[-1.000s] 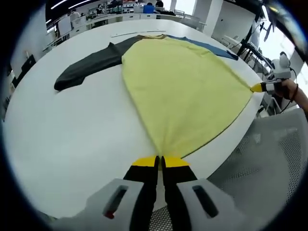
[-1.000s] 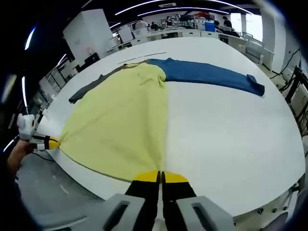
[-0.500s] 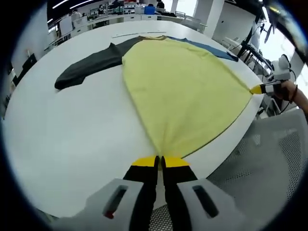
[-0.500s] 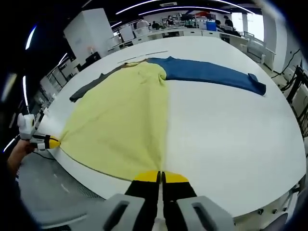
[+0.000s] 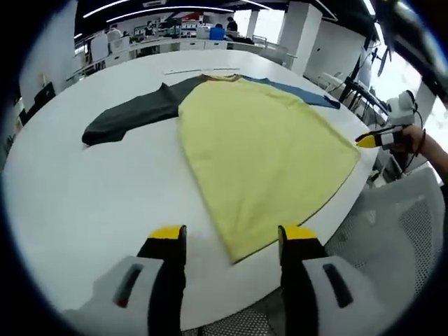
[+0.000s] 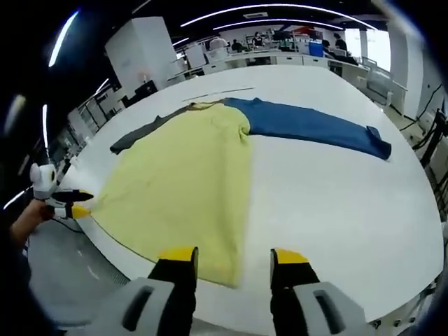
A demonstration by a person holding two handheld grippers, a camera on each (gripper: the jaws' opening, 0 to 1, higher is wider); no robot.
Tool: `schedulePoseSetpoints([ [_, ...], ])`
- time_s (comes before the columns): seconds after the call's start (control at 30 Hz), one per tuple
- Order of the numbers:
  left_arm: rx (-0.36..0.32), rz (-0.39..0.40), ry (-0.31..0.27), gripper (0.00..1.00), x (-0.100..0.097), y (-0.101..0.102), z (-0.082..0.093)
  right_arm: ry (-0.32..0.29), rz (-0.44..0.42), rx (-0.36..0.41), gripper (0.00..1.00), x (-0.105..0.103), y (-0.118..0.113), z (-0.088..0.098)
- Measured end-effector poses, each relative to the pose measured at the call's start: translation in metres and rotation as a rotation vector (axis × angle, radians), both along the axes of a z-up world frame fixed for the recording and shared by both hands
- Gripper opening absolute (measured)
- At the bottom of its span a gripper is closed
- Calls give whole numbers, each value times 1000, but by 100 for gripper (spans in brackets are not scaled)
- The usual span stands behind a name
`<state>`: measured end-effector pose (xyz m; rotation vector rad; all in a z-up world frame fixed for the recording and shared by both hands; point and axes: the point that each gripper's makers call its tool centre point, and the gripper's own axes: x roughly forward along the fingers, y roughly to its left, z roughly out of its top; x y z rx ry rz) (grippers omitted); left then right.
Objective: Fold the garment on the visible template until the final outline fits inside the template.
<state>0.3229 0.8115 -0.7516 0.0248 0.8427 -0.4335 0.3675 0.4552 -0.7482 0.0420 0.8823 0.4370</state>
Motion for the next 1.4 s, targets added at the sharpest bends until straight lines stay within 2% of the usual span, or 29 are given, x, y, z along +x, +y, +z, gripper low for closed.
schedulePoseSetpoints([
  [0.1,11,-2,-61,67,7,1,9,-27,17,35,47,9,5,10],
  [0.2,-13,7,-59,76,9,0,12,-67,31,58,51,22,9,21],
  [0.63,26,-42,-117,98,17,-1,28,-183,102,49,51,83,13,50],
  [1.0,40,-61,-162,99,24,-2,44,-217,197,10,40,128,22,44],
  [1.4,41,-51,-192,98,30,-1,53,-208,245,-46,29,158,31,25],
])
